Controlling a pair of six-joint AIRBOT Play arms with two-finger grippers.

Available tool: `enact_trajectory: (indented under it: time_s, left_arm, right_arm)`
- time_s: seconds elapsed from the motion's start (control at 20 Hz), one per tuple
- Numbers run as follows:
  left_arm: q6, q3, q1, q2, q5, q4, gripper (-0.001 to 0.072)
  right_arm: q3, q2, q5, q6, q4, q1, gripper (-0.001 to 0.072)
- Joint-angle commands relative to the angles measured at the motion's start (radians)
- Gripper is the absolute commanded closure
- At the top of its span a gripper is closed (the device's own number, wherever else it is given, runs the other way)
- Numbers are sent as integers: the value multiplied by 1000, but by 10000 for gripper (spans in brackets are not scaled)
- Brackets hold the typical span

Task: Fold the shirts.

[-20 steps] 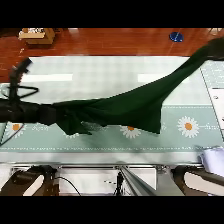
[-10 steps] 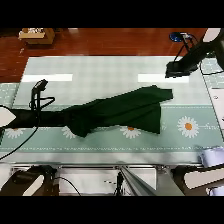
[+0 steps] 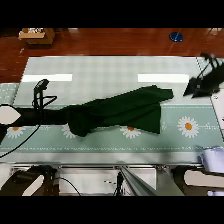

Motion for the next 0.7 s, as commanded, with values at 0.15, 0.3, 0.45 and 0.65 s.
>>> enact_trajectory:
  time_s: [0.15, 0.3, 0.45, 0.65]
  left_arm:
    - [0, 0, 0, -10, 6, 0, 679]
    - [0, 0, 0, -10, -7, 0, 679]
    - [0, 0, 0, -10, -16, 0, 679]
    - [0, 0, 0, -10, -14, 0, 680]
  right_arm:
    - [-729, 302, -414, -71, 313, -38, 173]
    - [-891, 311, -499, -143, 464, -37, 173]
    - [-977, 311, -552, -172, 544, -37, 176]
    - [-1003, 310, -630, -172, 619, 37, 294]
